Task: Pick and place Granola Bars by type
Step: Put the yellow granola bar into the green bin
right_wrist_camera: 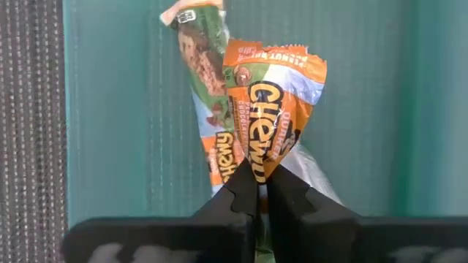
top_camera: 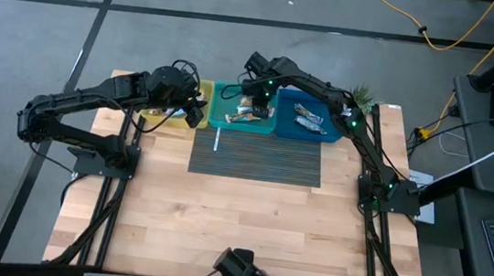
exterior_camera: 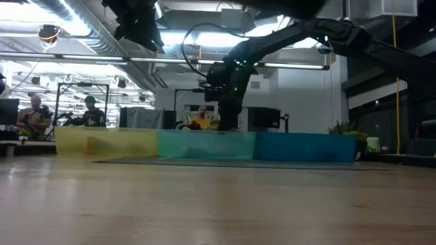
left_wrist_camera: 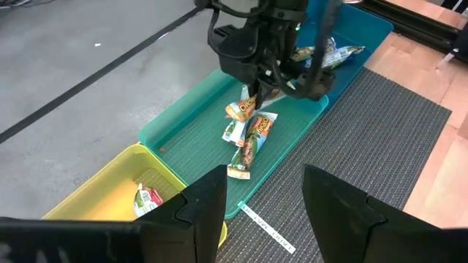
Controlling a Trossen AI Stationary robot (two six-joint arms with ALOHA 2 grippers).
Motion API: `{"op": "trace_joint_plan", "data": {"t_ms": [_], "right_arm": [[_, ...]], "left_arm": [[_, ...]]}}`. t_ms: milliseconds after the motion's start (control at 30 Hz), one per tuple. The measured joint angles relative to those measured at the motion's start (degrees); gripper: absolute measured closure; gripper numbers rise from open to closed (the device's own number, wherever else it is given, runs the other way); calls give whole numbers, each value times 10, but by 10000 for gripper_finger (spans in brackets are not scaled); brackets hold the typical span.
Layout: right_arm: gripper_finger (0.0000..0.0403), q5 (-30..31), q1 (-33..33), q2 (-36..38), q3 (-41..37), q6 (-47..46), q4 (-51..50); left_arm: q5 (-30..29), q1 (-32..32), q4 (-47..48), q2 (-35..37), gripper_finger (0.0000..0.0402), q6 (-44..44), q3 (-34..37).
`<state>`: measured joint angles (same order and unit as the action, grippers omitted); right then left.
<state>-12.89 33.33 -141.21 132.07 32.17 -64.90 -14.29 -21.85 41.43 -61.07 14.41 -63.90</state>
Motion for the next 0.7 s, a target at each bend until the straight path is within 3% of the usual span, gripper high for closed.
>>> {"op": "trace_joint_plan", "data": {"t_ms": [367,700], "right_arm": [[382,-20,2,1,-79,-7,41],[367,-10,4,1,-74,-37,63]], "left_arm": [[0,0,0,0,233,1,0],[0,0,0,0,233,14,0]]}}
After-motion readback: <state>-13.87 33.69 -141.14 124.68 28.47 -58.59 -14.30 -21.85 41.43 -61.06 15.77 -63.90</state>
